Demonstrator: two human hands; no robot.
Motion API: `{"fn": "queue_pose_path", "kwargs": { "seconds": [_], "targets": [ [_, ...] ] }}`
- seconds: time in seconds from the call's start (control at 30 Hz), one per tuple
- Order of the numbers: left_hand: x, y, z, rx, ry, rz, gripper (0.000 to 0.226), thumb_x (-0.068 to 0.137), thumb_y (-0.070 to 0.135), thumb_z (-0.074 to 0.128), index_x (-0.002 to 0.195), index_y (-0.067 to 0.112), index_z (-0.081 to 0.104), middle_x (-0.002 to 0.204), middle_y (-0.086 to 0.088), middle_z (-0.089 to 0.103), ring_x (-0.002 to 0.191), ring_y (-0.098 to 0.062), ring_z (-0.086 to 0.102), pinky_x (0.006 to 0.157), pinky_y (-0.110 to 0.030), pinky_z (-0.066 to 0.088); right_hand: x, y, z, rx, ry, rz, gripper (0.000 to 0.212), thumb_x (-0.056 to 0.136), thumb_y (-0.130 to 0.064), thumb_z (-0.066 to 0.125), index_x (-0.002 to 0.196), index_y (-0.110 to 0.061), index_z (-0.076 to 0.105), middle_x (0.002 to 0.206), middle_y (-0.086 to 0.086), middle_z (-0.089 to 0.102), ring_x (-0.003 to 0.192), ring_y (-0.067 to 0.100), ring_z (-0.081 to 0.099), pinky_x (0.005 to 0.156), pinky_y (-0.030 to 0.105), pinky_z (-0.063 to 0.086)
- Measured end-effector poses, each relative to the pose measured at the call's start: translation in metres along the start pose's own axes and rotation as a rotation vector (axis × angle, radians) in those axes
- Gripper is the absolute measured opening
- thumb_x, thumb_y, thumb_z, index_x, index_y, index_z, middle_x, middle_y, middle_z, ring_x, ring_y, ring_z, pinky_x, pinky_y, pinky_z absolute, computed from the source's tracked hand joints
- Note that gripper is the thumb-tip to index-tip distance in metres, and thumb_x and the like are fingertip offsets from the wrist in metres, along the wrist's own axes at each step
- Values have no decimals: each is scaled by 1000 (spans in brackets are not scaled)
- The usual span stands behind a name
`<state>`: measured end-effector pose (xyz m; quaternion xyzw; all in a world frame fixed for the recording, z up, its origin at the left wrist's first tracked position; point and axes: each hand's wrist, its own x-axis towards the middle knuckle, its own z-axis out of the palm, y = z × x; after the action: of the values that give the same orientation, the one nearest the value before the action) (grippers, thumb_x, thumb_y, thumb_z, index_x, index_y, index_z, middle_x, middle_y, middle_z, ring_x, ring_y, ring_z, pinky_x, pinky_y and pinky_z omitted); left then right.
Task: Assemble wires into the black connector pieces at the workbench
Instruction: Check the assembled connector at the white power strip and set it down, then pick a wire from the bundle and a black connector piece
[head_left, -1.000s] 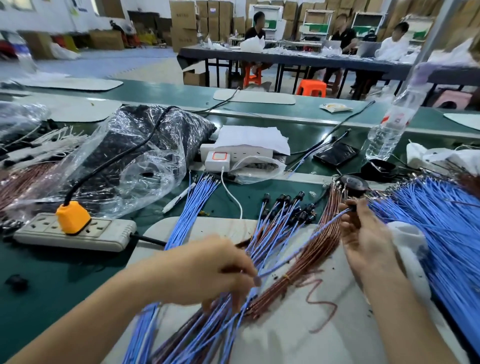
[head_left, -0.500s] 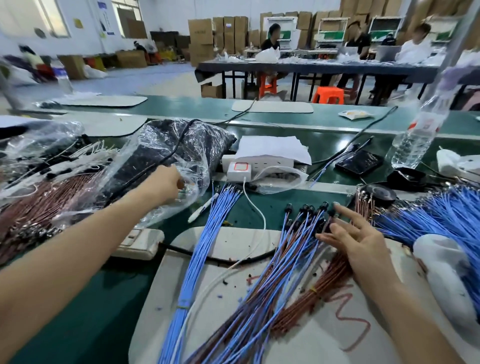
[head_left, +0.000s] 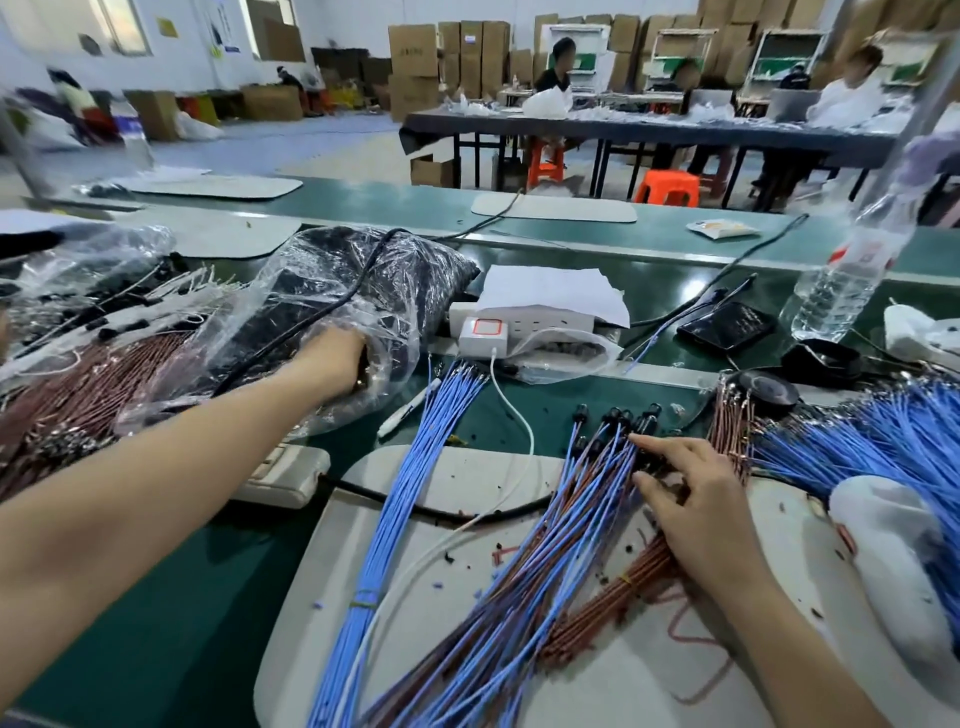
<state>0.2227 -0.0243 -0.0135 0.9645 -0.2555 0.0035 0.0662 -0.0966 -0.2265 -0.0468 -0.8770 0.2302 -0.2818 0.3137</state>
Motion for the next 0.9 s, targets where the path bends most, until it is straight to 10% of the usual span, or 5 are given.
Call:
{"fn": "queue_pose_path", "kwargs": {
  "seconds": [0.2, 0.4, 0.6, 0.73, 0.9],
  "targets": [
    [-23, 15, -28, 168, -190, 132, 17, 85, 0, 52, 99, 6, 60, 94, -7, 63, 81, -19, 61, 67, -27, 53, -1, 1, 0, -13, 29, 26, 30, 87, -4, 66, 115, -14, 68, 107, 2, 58, 108, 22, 50, 90, 18, 32],
    [-52, 44, -56, -41, 32, 238, 28, 92, 9, 40, 70, 3, 57, 72, -10, 61, 62, -20, 53, 52, -26, 40, -1, 0, 0, 5, 57, 81, 25, 87, -6, 66, 111, -14, 69, 117, 5, 55, 115, 24, 51, 105, 43, 40],
    [-77, 72, -15, 89, -154, 187, 39, 87, 50, 56, 81, 12, 61, 79, -5, 63, 80, -25, 60, 70, -30, 49, -2, -1, 0, 12, 118, 79, 19, 87, -4, 67, 103, -12, 71, 112, 1, 53, 111, 20, 52, 101, 30, 38],
    [-82, 65, 2, -20, -173, 152, 30, 87, 36, 60, 85, 6, 62, 84, -10, 66, 85, -29, 62, 78, -37, 54, -1, -2, 1, 11, 149, 93, 16, 86, -4, 66, 100, -10, 71, 111, 2, 54, 111, 21, 53, 102, 39, 42],
    [-88, 51, 12, -319, -66, 149, 26, 87, 30, 64, 66, 16, 56, 63, 4, 56, 65, -16, 54, 55, -26, 37, -3, -11, 1, 77, 241, 97, 20, 87, -4, 65, 103, -16, 69, 113, -3, 52, 112, 18, 50, 96, 18, 33]
  ]
}}
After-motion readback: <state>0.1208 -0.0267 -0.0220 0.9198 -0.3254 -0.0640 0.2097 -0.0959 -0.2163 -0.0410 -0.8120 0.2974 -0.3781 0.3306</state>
